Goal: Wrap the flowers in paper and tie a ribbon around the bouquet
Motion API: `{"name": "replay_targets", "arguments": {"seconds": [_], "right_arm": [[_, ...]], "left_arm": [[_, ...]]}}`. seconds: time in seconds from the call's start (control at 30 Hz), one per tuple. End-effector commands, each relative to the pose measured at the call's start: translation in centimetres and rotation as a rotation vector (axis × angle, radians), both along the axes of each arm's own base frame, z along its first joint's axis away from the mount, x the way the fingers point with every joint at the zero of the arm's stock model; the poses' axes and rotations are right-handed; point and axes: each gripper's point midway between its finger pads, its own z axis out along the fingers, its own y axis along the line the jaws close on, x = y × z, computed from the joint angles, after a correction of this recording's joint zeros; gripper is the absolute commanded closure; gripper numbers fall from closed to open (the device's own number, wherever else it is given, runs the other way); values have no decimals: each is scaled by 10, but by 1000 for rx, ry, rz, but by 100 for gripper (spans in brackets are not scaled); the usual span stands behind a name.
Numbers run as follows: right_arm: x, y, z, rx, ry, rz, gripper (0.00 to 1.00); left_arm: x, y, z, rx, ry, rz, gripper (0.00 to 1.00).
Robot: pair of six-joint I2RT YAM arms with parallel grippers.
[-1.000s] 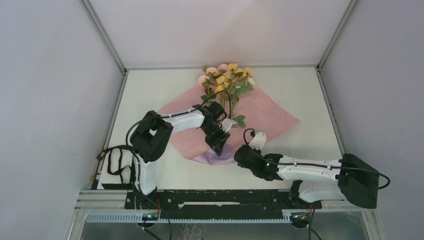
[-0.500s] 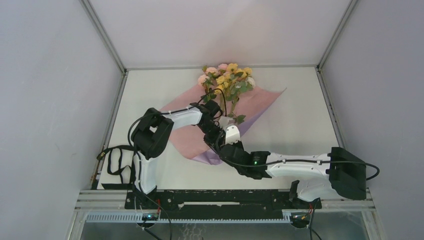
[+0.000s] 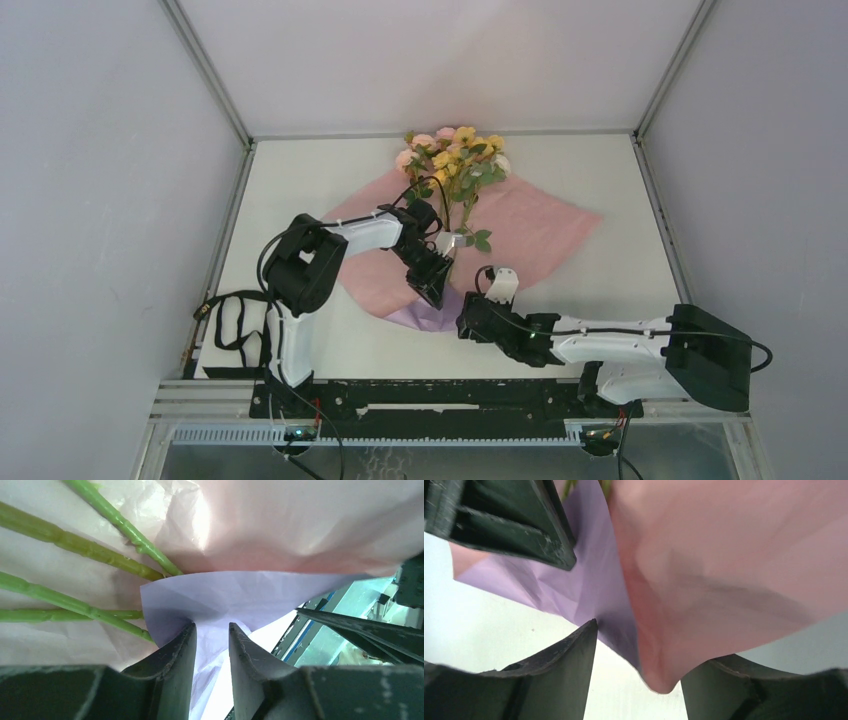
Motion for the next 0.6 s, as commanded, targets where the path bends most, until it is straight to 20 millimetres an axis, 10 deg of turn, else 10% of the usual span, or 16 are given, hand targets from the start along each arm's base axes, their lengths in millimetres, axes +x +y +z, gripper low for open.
{"name": "replay_targets", "arguments": {"seconds": [0.0, 0.33, 0.57], "right_arm": [[-3, 34, 12, 217, 20, -45, 32], [26, 20, 7, 246, -70, -235, 34], [21, 0, -2, 63, -113, -234, 63]], "left_arm": [[19, 4, -22, 49, -83, -2, 63], [20, 3, -18, 41, -88, 1, 63], [21, 5, -17, 46, -100, 2, 63]]}}
